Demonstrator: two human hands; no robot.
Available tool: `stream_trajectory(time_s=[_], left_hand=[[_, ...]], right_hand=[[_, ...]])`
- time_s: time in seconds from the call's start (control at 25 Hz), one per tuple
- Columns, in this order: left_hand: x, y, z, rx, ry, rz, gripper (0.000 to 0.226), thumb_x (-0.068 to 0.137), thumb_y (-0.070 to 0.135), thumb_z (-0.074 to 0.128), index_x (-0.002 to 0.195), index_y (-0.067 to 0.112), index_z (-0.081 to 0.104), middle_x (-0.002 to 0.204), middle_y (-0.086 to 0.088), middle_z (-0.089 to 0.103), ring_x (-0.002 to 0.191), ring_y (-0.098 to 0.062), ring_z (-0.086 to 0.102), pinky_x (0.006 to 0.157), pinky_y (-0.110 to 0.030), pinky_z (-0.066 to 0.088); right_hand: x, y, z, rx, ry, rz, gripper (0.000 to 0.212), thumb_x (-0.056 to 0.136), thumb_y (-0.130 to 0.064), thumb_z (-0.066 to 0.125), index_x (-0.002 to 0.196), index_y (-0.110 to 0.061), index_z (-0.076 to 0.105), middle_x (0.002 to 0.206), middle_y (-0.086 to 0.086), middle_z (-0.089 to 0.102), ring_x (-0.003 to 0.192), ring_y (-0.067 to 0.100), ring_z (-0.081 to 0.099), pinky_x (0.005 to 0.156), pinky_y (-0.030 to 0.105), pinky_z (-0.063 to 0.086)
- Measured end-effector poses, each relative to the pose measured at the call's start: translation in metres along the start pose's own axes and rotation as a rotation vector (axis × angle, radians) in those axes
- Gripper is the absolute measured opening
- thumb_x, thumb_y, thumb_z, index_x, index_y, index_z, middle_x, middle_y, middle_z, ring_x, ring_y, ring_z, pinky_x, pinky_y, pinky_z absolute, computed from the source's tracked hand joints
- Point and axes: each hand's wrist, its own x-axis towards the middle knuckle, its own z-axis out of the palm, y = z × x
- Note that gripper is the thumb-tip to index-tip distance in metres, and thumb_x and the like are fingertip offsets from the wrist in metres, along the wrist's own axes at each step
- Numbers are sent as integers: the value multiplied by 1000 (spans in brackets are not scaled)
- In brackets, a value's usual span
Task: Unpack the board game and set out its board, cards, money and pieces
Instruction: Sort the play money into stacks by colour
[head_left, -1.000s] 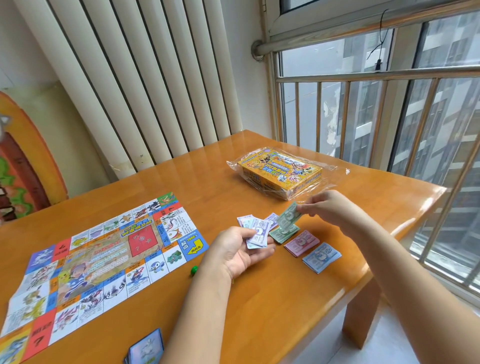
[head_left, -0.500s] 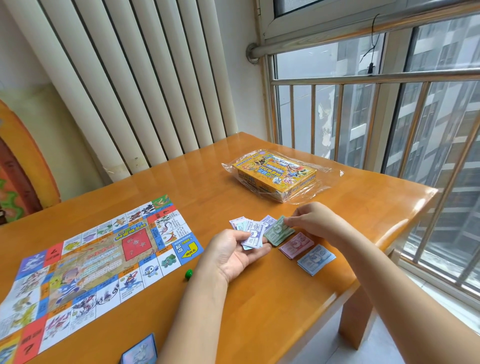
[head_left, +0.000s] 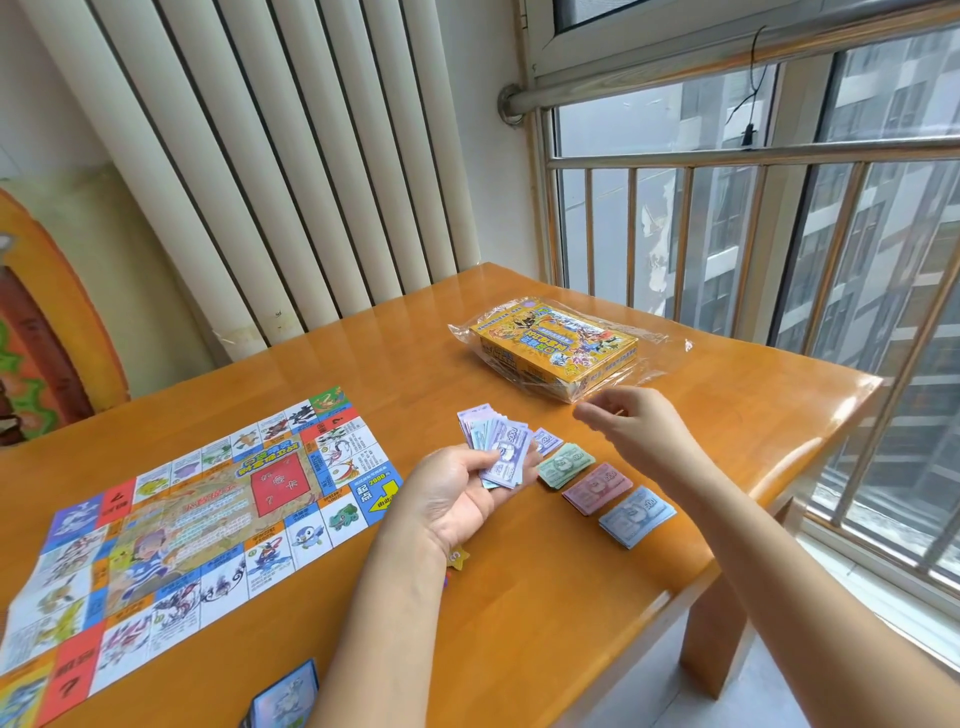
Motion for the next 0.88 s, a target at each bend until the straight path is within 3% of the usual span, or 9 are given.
stream_trajectory(time_s=[0.12, 0.24, 0.56, 0.88], left_hand=[[1, -2, 0, 157, 13, 131, 23, 91, -15, 39, 107, -8, 55, 94, -21, 67, 74, -27, 70, 66, -33, 59], [1, -6, 0, 338, 40, 251, 29, 86, -13, 53, 107, 4, 61, 93, -11, 71, 77, -19, 69, 71, -27, 57], [1, -4, 4, 228, -11, 296, 19, 95, -2, 45, 97, 5, 62, 81, -5, 74, 73, -14, 71, 71, -30, 57], [-2, -5, 4, 321, -18, 275, 19, 95, -3, 47, 103, 7, 61, 91, -8, 72, 74, -15, 71, 65, -29, 59]], right_hand=[[-13, -16, -3, 286, -156, -61, 23, 86, -33, 67, 80, -11, 72, 67, 1, 65, 59, 8, 57, 60, 24, 47], [-19, -27, -5, 295, -262, -77, 16, 78, -24, 76, 83, -9, 73, 66, 5, 68, 58, 7, 60, 57, 19, 49], [-18, -24, -7, 285, -258, -39, 2, 79, -8, 75, 79, -10, 75, 65, 7, 69, 53, 9, 58, 56, 18, 49], [-18, -25, -9, 352, -237, -63, 26, 77, 6, 72, 87, -19, 73, 64, 1, 64, 54, 10, 58, 54, 18, 46]])
